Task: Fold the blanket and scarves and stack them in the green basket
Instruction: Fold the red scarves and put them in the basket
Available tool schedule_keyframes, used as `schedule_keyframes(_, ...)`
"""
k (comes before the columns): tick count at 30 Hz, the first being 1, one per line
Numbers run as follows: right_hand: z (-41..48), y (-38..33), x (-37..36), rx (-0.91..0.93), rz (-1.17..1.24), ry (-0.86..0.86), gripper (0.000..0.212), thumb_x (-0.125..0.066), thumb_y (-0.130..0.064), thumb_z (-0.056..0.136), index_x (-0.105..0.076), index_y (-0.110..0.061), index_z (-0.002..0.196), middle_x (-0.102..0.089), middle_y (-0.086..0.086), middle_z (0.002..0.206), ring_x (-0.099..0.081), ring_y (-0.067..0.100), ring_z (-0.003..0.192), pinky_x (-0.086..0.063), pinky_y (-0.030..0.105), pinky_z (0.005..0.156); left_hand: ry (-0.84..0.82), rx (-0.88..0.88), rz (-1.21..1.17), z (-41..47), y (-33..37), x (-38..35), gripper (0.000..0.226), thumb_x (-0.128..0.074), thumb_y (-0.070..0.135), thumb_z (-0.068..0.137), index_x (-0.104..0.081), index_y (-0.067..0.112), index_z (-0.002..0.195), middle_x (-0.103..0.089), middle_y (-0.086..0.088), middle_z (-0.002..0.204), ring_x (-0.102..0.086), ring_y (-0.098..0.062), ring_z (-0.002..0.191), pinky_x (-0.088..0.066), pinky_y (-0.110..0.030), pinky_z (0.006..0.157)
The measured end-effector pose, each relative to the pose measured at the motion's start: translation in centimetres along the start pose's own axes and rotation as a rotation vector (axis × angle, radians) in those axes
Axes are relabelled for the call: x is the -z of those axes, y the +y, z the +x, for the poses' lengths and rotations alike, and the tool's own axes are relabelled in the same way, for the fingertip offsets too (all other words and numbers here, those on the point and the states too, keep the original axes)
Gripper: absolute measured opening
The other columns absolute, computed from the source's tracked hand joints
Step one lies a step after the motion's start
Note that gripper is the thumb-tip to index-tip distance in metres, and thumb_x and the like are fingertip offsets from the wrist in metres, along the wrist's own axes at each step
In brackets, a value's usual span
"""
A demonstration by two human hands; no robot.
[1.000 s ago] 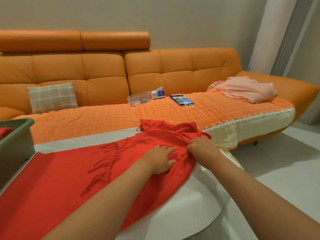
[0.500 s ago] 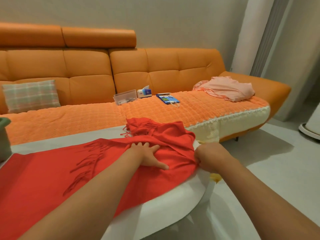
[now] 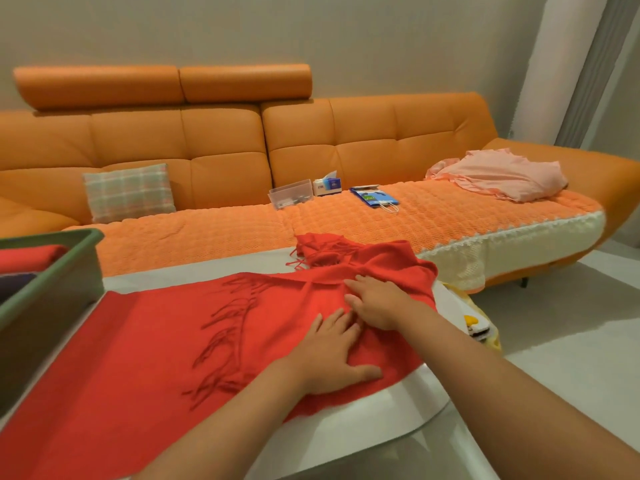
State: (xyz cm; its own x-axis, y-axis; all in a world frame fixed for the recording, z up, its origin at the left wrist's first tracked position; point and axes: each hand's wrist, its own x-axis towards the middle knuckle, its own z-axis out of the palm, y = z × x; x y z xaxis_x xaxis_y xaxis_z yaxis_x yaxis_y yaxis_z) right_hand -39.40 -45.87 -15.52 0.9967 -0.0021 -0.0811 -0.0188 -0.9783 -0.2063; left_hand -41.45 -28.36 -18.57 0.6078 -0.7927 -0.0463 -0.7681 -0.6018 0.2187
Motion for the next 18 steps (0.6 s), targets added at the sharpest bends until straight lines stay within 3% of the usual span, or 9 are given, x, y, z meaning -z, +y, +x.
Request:
schedule_keyframes(2, 1.4, 0.2, 0.3, -0.071, -0.020, -0.066, 0.060, -0.026, -0.053, 0.104, -0.021, -0.028, 0.158, -0.010, 0.006, 0.167, -0.007, 0.020, 0.153, -0.009, 0.053, 0.121, 0.124, -0.102, -0.117, -0.2, -0.7, 1.0, 0.065, -0.045, 0.060, 0.091, -0.043, 0.028, 0.147, -0.030, -0.003, 0.159, -0.021, -0.017, 0.147, -0.014, -0.043, 0.122)
schedule_keyframes(4, 2.9, 0.3, 0.4, -0.116, -0.063, -0.052, 0.063, -0.026, -0.056, 0.102, -0.022, -0.028, 0.157, -0.010, 0.008, 0.166, -0.009, 0.023, 0.153, -0.011, 0.054, 0.120, 0.365, -0.122, -0.214, 0.1, -2.3, 1.8, 0.035, -0.047, 0.034, 0.091, -0.069, 0.023, 0.117, -0.061, -0.002, 0.128, -0.052, -0.019, 0.122, -0.038, -0.040, 0.106)
schedule_keyframes(5, 3.4, 0.2, 0.4, -0.123, -0.121, -0.014, 0.061, -0.028, -0.055, 0.101, -0.028, -0.027, 0.156, -0.017, 0.011, 0.164, -0.015, 0.026, 0.151, -0.015, 0.052, 0.118, 0.470, -0.081, -0.224, 0.5, -3.6, 2.2, 0.029, -0.046, 0.022, 0.088, -0.070, 0.021, 0.105, -0.065, 0.000, 0.114, -0.056, -0.020, 0.109, -0.043, -0.041, 0.097)
schedule_keyframes(7, 4.2, -0.2, 0.0, -0.053, -0.310, 0.191, 0.047, -0.038, -0.041, 0.099, -0.049, -0.023, 0.142, -0.042, 0.014, 0.148, -0.038, 0.032, 0.136, -0.031, 0.047, 0.107, 0.559, 0.081, -0.170, 1.4, -6.4, 3.2, 0.029, -0.045, 0.009, 0.083, -0.068, 0.020, 0.097, -0.064, -0.001, 0.103, -0.057, -0.024, 0.101, -0.046, -0.043, 0.089)
schedule_keyframes(9, 4.9, -1.0, -0.4, 0.134, -0.362, 0.408, 0.030, -0.049, -0.019, 0.089, -0.067, -0.017, 0.114, -0.057, 0.014, 0.118, -0.053, 0.036, 0.110, -0.043, 0.044, 0.085, 0.504, 0.259, -0.070, 2.1, -9.4, 4.3, 0.031, -0.045, 0.005, 0.082, -0.067, 0.020, 0.098, -0.062, -0.003, 0.106, -0.056, -0.027, 0.106, -0.046, -0.040, 0.089)
schedule_keyframes(11, 5.5, -2.1, -0.7, 0.282, -0.269, 0.445, 0.020, -0.052, -0.008, 0.084, -0.068, -0.011, 0.096, -0.059, 0.015, 0.104, -0.060, 0.038, 0.094, -0.046, 0.043, 0.068, 0.374, 0.378, 0.029, 2.6, -12.1, 4.8, 0.029, -0.046, 0.009, 0.085, -0.067, 0.021, 0.102, -0.061, -0.005, 0.112, -0.054, -0.028, 0.112, -0.045, -0.038, 0.091)
schedule_keyframes(14, 6.6, -3.1, -1.2, 0.293, -0.250, 0.340, 0.023, -0.049, -0.014, 0.091, -0.070, -0.011, 0.099, -0.066, 0.013, 0.108, -0.063, 0.035, 0.100, -0.048, 0.041, 0.078, 0.283, 0.381, 0.060, 3.5, -15.2, 5.0, 0.033, -0.045, 0.016, 0.093, -0.063, 0.023, 0.119, -0.055, -0.007, 0.123, -0.048, -0.029, 0.119, -0.043, -0.041, 0.097)
schedule_keyframes(18, 8.5, -1.5, -1.9, 0.238, -0.300, 0.447, 0.029, -0.046, -0.015, 0.091, -0.072, -0.011, 0.105, -0.066, 0.012, 0.110, -0.061, 0.034, 0.103, -0.044, 0.041, 0.085, 0.198, 0.316, 0.115, 4.9, -16.9, 5.6, 0.050, -0.045, 0.036, 0.098, -0.041, 0.029, 0.148, -0.042, -0.004, 0.149, -0.036, -0.028, 0.134, -0.032, -0.041, 0.111)
